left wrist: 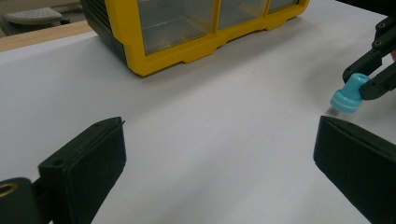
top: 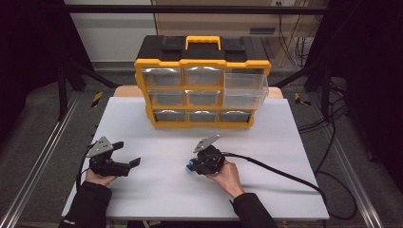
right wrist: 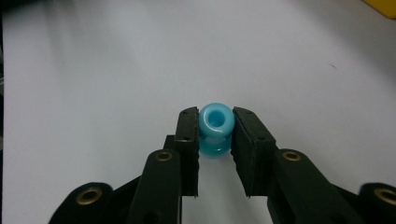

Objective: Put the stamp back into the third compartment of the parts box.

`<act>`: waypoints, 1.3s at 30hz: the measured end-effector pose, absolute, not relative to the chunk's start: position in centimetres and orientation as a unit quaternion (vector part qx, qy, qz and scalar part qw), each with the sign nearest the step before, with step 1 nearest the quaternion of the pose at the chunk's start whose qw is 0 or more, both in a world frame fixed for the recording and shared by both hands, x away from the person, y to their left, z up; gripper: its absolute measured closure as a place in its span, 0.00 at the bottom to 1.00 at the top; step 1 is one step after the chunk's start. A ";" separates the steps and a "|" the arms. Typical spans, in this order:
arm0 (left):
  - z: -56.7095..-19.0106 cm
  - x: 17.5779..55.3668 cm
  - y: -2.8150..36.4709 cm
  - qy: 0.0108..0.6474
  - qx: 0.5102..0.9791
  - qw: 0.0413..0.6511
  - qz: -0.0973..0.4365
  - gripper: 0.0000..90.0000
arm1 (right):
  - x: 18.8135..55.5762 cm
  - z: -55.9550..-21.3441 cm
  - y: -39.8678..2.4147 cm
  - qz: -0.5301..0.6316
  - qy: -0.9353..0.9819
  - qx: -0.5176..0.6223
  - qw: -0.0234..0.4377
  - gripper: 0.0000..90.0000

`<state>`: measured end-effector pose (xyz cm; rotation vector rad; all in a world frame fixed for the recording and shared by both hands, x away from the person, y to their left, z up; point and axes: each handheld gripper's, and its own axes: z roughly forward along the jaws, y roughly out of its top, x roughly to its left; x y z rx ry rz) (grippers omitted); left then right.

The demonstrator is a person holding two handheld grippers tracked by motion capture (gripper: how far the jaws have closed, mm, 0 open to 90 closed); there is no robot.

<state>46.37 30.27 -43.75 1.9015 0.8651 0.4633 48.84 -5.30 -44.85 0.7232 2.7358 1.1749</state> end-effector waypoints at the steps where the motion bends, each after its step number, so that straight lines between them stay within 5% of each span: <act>1: -43.8 46.4 30.3 0.355 0.779 0.480 0.190 0.02 | 48.8 -44.7 -5.4 0.386 0.891 0.235 0.039 0.81; 39: -43.8 46.4 30.1 0.354 0.780 0.481 0.188 0.02 | 47.3 -37.9 -11.5 0.451 0.856 0.239 0.087 0.81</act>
